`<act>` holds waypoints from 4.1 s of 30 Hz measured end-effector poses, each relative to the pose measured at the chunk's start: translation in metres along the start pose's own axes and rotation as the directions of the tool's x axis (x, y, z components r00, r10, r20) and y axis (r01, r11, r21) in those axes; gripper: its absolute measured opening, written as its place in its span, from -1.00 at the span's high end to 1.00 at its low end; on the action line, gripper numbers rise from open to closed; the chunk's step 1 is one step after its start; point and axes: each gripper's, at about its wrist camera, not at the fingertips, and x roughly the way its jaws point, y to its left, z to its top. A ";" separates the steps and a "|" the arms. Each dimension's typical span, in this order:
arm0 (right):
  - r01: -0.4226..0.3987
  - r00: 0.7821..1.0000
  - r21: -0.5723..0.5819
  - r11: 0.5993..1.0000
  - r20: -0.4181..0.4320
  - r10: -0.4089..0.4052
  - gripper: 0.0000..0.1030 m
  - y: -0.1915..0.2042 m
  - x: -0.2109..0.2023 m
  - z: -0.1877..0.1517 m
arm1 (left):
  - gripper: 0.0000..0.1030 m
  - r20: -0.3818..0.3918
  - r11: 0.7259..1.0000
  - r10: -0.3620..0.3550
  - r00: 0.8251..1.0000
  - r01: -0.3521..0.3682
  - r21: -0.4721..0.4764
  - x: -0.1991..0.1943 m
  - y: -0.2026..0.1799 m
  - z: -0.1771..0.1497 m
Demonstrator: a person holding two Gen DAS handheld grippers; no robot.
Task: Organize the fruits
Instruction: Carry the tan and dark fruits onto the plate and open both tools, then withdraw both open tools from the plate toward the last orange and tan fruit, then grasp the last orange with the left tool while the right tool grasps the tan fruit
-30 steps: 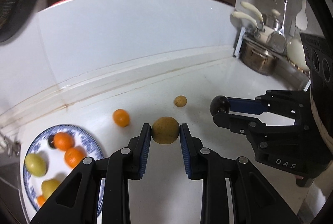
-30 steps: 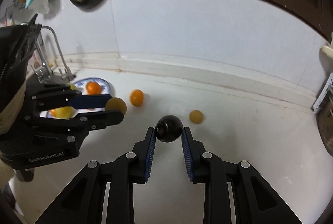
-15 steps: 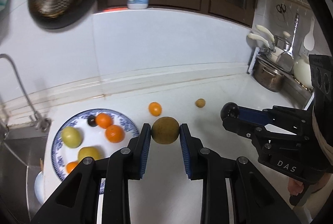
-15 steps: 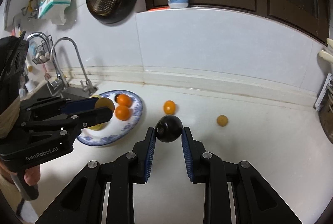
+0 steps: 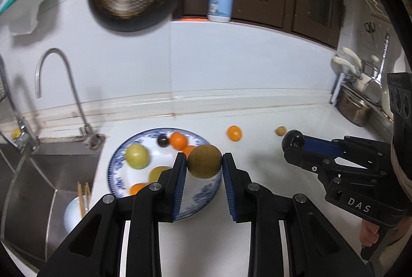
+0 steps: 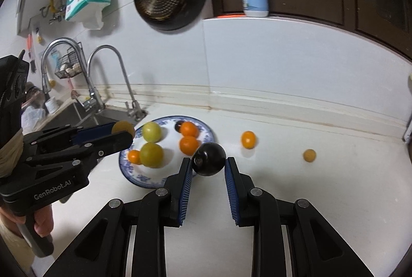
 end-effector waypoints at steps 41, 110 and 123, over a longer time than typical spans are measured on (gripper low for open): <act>-0.067 0.967 -0.091 0.994 -0.250 0.042 0.47 0.054 0.151 0.010 | 0.45 -0.214 0.995 0.067 0.975 -0.080 -0.055 0.101 0.109 -0.024; 0.354 0.934 0.208 0.912 -0.124 -0.334 -0.09 -0.152 0.053 0.008 | -0.61 -0.165 0.996 -0.032 0.986 0.046 0.078 0.160 -0.066 0.045; 0.334 0.930 0.238 0.912 -0.241 -0.278 -0.08 -0.188 0.111 -0.004 | -0.50 -0.277 0.997 -0.044 0.960 0.061 0.051 0.228 -0.070 0.040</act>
